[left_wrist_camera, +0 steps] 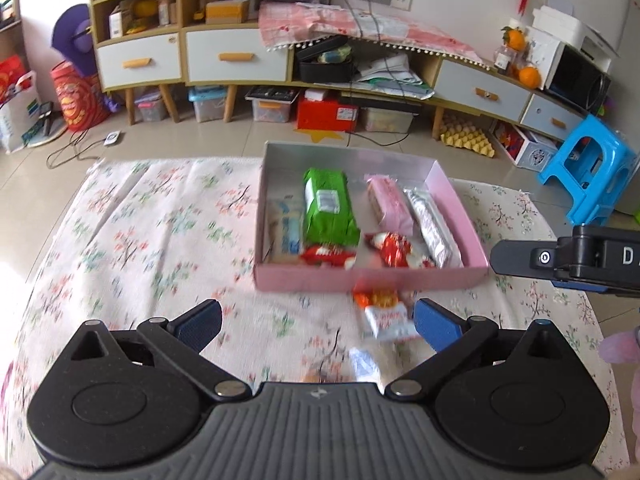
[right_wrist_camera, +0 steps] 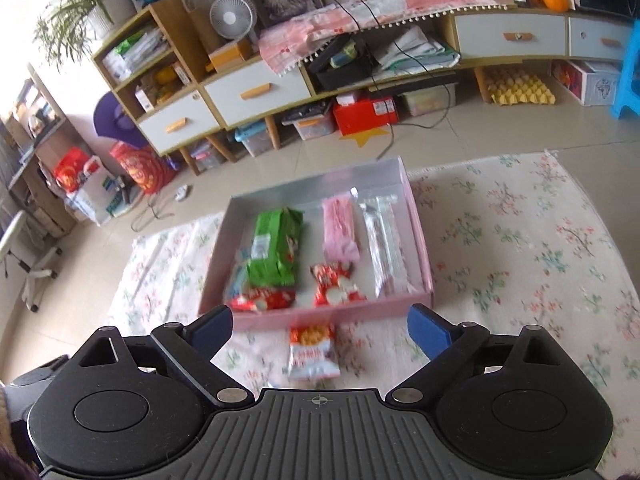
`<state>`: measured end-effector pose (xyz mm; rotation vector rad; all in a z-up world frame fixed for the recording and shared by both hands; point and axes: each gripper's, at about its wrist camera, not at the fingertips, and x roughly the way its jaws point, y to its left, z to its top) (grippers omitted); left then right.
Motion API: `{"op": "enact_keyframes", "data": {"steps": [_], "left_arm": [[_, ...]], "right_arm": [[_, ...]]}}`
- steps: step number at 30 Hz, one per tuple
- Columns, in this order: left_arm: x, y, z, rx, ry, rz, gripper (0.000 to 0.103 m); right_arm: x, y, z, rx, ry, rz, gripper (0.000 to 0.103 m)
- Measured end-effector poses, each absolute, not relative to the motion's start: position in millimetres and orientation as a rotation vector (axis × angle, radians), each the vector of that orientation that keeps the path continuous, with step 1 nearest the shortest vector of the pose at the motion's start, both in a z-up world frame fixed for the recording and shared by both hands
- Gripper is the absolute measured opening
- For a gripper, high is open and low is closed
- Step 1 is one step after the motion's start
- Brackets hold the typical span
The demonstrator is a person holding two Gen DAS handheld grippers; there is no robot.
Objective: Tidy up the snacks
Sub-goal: 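Open both grippers to drop the packs into the pink box and lift away, then grasp the orange-white packet with the left gripper while the right grasps the yellow packet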
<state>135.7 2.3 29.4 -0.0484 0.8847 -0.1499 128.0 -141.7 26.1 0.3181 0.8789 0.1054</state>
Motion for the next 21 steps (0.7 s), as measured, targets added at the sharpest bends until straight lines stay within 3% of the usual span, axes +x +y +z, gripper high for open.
{"op": "enact_keyframes", "data": {"steps": [21], "left_arm": [[82, 29, -11, -0.116, 0.923, -0.128, 0.103]], "right_arm": [[70, -139, -5, 0.216, 0.855, 0.089, 0.096]]}}
